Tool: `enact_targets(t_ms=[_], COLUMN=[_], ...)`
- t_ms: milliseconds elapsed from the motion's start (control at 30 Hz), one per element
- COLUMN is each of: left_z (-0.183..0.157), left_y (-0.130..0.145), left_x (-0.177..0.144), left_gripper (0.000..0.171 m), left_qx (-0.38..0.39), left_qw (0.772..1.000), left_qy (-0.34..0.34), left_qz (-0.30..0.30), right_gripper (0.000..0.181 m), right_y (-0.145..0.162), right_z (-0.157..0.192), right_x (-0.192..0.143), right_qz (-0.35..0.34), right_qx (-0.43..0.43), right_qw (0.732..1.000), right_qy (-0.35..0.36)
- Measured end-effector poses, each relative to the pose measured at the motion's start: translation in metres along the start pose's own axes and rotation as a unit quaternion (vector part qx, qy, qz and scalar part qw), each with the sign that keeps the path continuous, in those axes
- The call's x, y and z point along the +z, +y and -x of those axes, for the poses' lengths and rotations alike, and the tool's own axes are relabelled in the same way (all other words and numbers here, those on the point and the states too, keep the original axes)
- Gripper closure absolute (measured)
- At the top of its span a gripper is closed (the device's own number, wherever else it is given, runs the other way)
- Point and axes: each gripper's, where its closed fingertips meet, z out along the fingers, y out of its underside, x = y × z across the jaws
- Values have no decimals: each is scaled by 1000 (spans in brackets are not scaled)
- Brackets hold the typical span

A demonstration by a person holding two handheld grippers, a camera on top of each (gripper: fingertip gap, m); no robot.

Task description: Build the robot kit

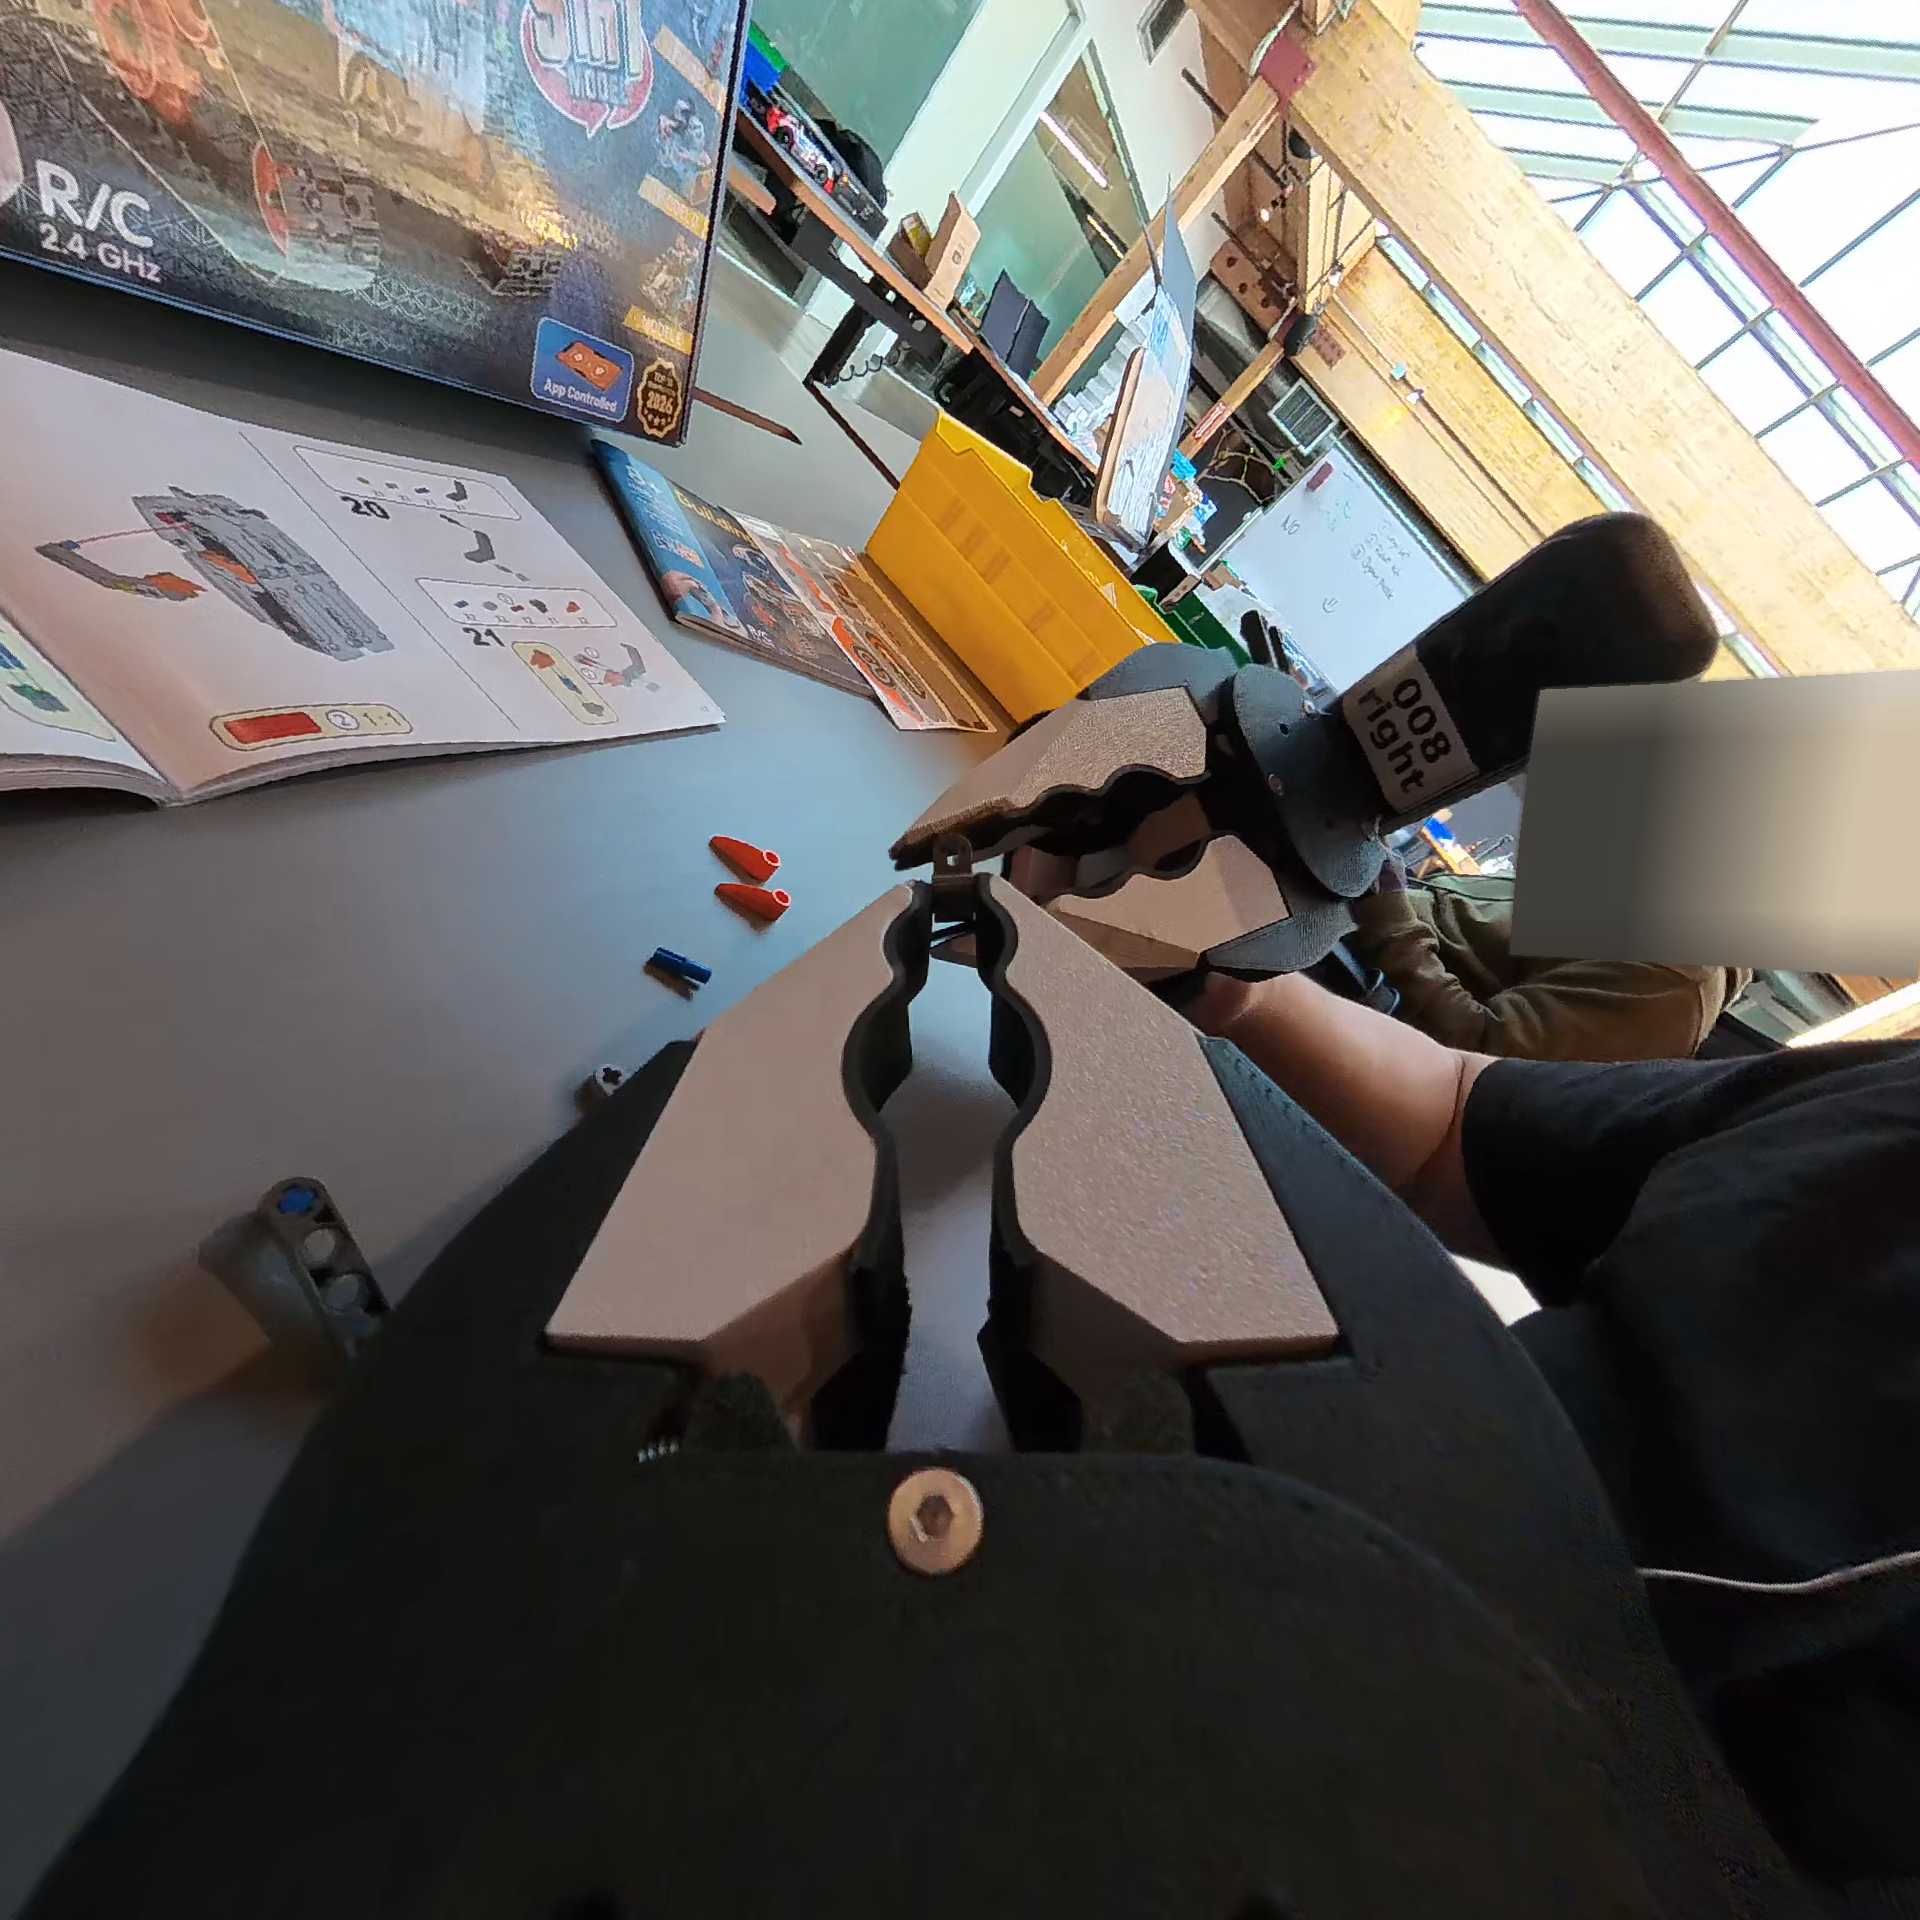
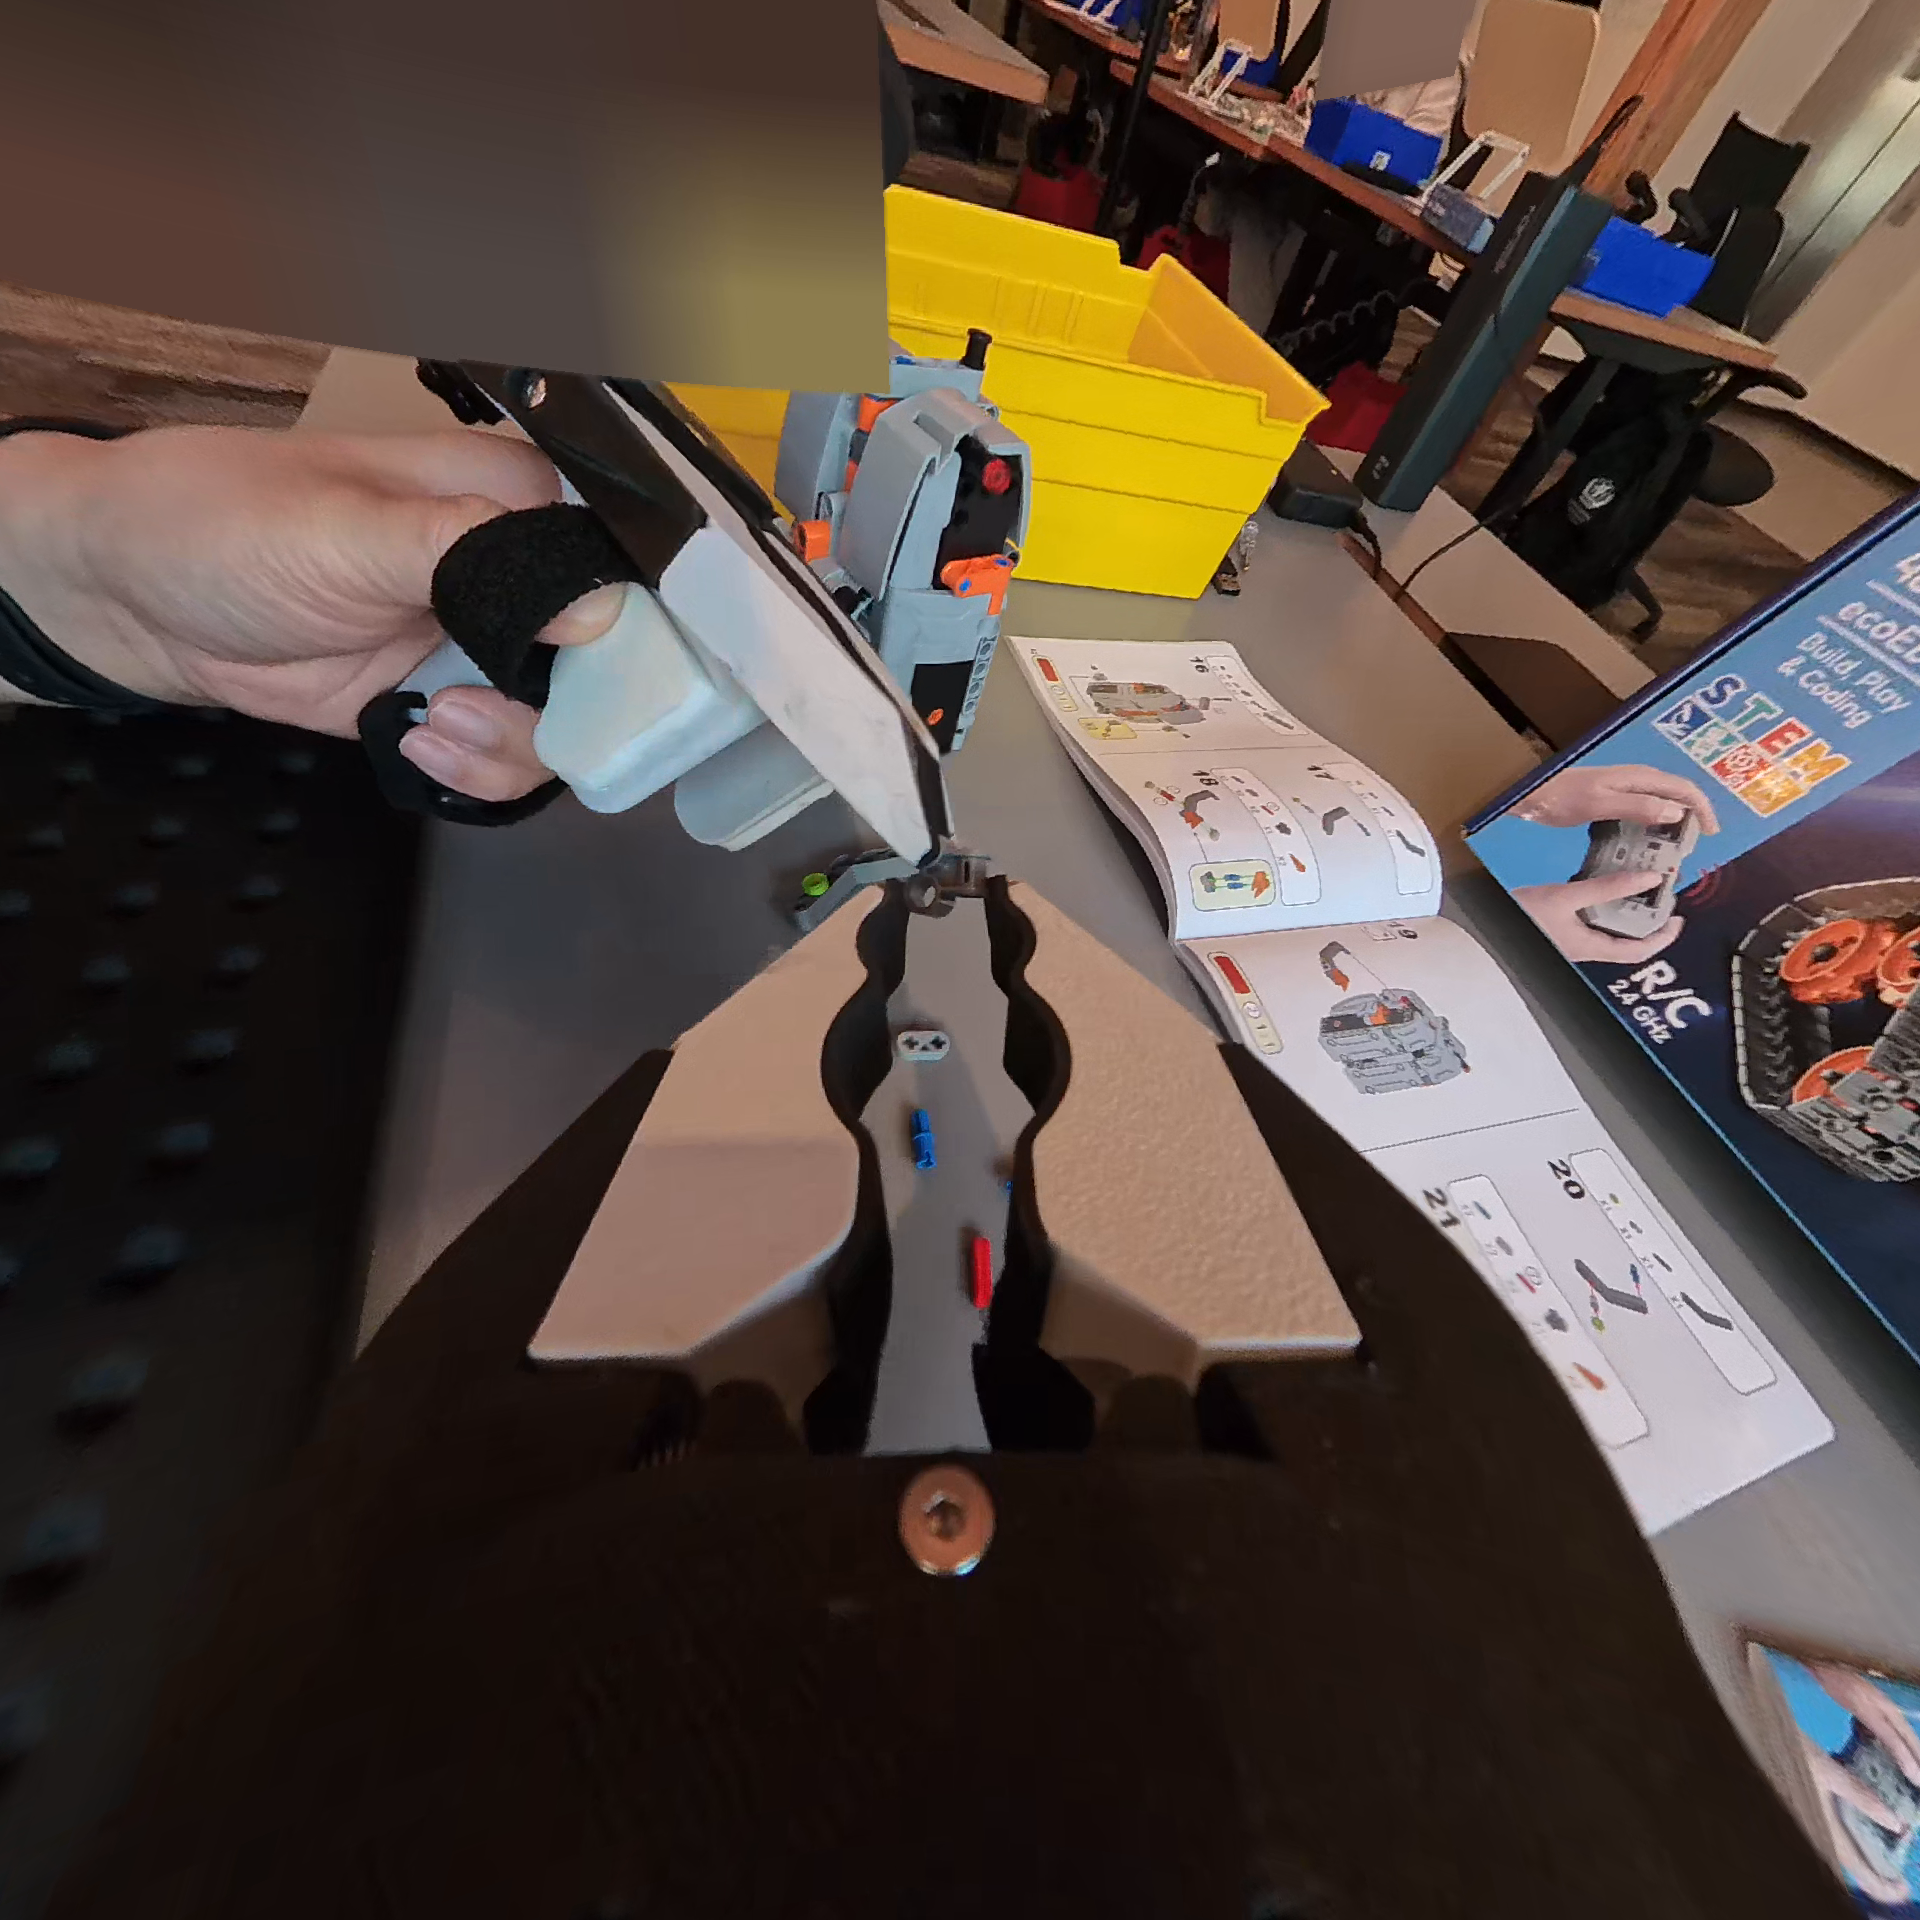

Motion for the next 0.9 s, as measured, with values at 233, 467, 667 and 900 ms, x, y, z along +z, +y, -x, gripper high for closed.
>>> enact_targets(t_ms=[233, 467, 667, 900], left_z=[8, 11, 10, 6], left_y=[5, 9, 11, 15], left_x=[0, 0, 0, 2], left_gripper=[165, 165, 165, 165], left_qx=[-29, -32, -30, -23], left_qw=[999, 999, 999, 999], left_qy=[-8, -13, -11, -3], left_qz=[16, 28, 35, 46], right_gripper=[166, 165, 166, 166], right_y=[9, 11, 11, 11], right_z=[1, 4, 5, 7], right_x=[5, 7, 5, -1], right_qz=[-9, -16, -18, -8], right_qx=[51, 61, 56, 16], right_qw=[997, 995, 995, 996], right_qy=[-50, -74, -85, -89])
